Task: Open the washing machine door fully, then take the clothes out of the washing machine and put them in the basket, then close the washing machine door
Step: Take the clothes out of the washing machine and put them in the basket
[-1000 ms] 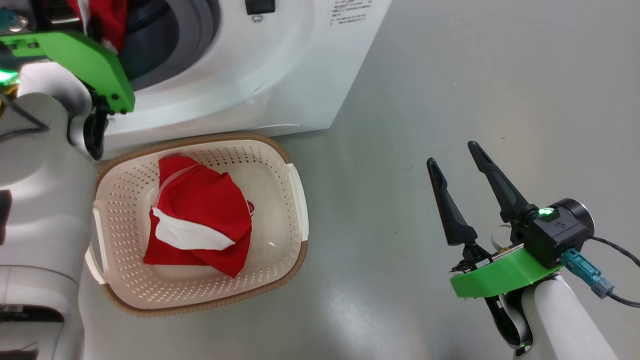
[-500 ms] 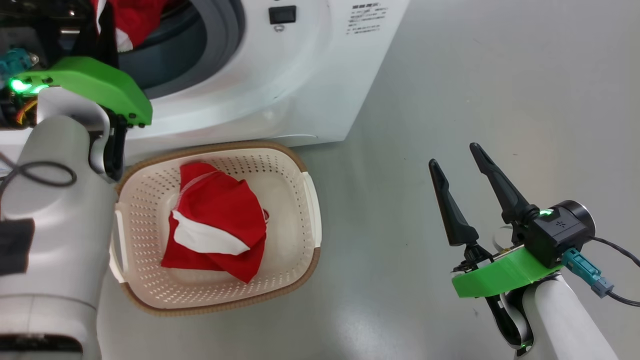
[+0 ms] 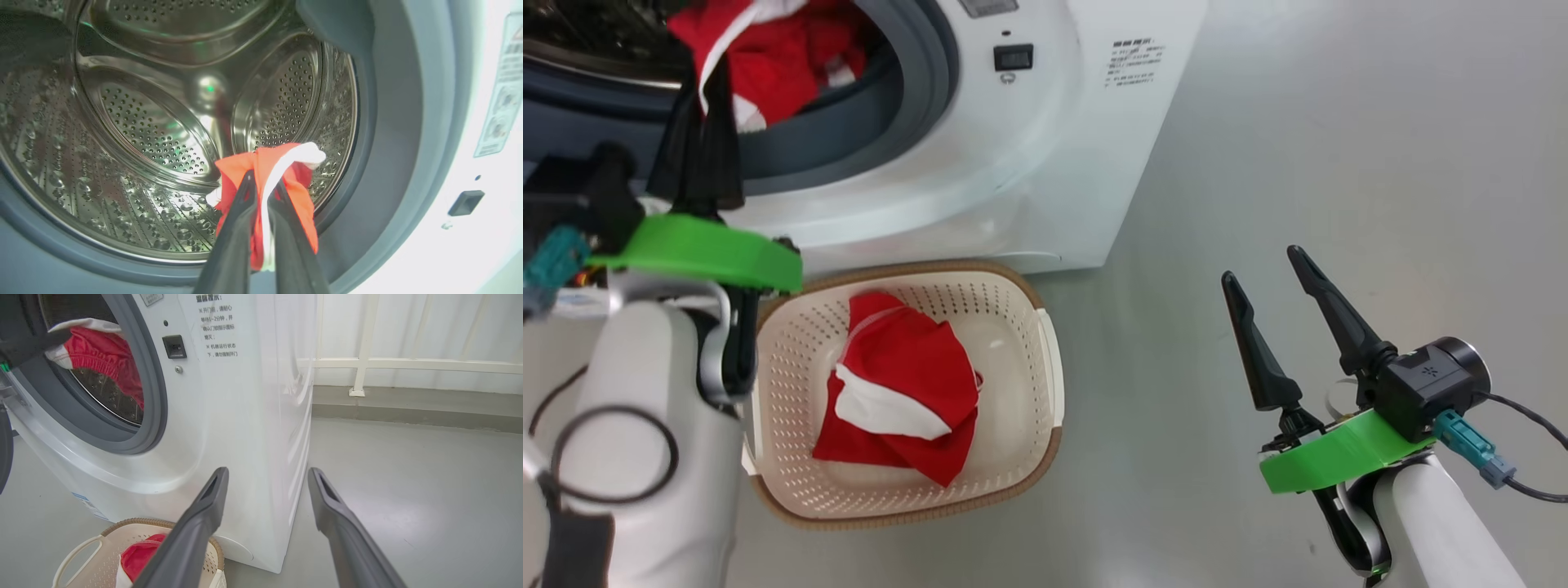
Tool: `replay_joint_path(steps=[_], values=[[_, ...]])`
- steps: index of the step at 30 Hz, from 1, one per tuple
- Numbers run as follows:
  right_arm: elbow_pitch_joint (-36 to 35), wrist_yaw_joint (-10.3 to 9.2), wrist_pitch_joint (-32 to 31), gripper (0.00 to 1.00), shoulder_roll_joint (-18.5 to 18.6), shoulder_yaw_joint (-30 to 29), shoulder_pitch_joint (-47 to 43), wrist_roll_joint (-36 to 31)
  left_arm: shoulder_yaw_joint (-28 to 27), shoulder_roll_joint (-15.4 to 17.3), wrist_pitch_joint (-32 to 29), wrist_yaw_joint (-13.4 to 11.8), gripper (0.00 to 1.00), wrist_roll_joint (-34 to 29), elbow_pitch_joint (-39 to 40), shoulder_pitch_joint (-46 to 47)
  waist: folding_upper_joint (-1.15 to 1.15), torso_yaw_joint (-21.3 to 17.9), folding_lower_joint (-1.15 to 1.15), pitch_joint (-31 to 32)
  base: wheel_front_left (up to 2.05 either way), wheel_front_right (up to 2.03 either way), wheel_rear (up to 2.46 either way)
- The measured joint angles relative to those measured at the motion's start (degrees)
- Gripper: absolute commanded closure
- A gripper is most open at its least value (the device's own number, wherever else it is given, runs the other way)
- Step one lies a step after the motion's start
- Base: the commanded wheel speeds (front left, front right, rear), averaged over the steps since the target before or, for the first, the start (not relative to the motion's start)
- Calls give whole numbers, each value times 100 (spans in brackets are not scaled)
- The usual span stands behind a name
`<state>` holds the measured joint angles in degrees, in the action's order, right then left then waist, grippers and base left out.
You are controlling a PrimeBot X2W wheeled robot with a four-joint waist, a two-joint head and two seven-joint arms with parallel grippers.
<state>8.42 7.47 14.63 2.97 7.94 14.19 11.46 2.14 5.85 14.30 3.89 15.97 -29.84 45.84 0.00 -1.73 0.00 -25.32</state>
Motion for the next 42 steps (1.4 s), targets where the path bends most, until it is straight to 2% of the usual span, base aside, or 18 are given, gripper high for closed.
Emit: replay_joint_path(steps=[7,15,26,37,42], values=[[60,0,0,0,1,15,-36,4,-196,-145,1,1,100,-172,933,-853,0,-14,0,349,0,0,0],[182,0,0,0,1,20,-313,107,-221,-171,1,0,100,-257,1341,-1809,0,-80,0,802,0,0,0],[304,0,0,0,-2,19,-611,114,-221,-269,-9,-191,100,-231,2199,-2916,0,-78,0,1397,0,0,0],[296,0,0,0,-4,10,-717,112,-36,-285,-220,-358,100,-171,3409,-3504,0,26,0,1593,0,0,0],[305,-1,0,0,-3,45,-714,105,78,-286,-367,-397,100,-127,3643,-3638,0,-5,0,1546,0,0,0]])
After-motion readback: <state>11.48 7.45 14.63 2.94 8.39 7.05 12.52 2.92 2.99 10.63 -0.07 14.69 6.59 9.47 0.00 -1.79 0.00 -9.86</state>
